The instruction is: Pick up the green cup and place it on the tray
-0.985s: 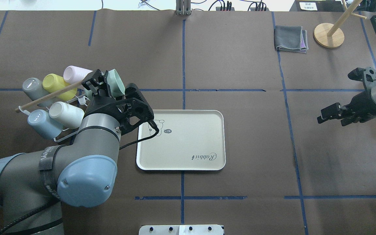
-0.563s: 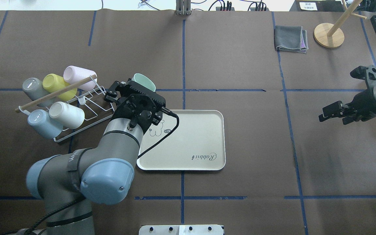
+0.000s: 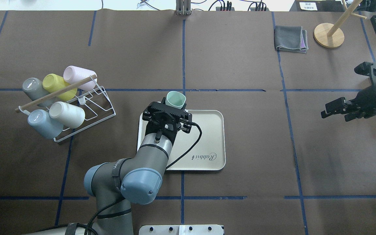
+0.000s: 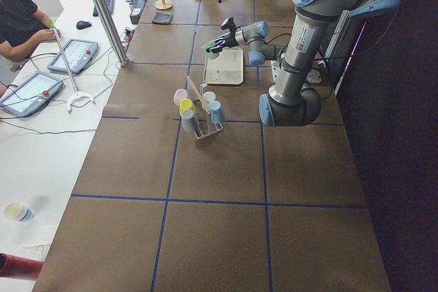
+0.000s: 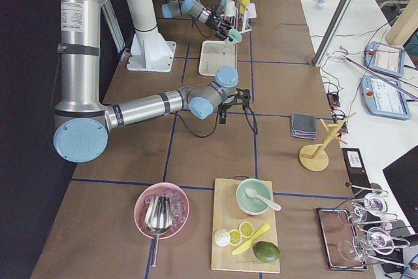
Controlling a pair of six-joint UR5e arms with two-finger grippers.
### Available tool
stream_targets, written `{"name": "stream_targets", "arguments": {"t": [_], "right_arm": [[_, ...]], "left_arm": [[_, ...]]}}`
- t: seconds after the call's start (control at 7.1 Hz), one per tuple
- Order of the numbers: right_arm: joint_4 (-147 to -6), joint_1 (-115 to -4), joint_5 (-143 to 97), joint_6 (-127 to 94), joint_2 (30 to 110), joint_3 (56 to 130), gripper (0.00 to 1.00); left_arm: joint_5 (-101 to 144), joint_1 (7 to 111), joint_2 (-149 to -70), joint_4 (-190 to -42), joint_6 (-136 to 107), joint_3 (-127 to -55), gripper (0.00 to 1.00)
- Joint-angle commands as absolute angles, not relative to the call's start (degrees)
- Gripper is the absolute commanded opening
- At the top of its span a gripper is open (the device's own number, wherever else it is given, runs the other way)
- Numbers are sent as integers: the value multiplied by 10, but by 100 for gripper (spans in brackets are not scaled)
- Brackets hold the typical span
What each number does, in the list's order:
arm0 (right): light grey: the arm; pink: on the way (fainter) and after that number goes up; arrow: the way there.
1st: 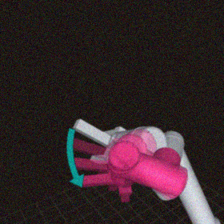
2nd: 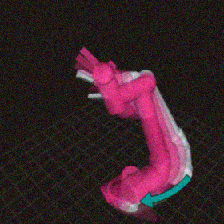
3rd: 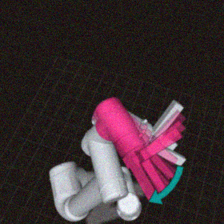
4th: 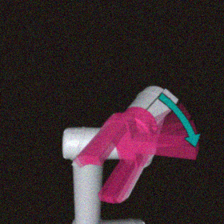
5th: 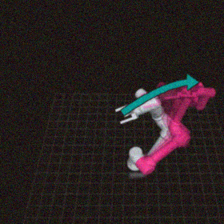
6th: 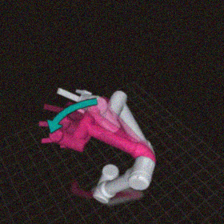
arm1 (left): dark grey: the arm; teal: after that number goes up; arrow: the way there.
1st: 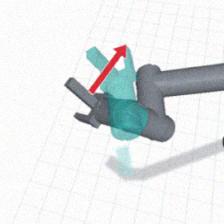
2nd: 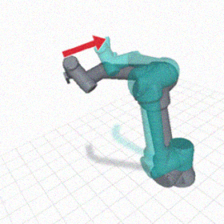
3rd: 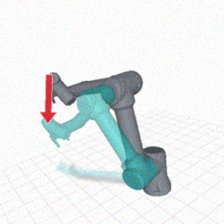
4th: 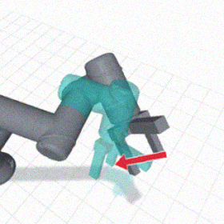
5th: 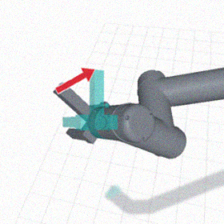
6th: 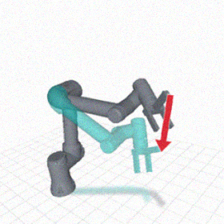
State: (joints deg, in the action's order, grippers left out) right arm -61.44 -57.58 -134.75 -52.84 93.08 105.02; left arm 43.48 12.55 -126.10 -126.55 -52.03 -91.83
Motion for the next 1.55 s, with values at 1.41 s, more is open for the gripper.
{"name": "stream_targets", "arguments": {"t": [1.41], "right_arm": [[-614,-577,-1347,-533,932,1063,100]], "left_arm": [[401,89,-1276,-1413,-523,-818,66]]}}
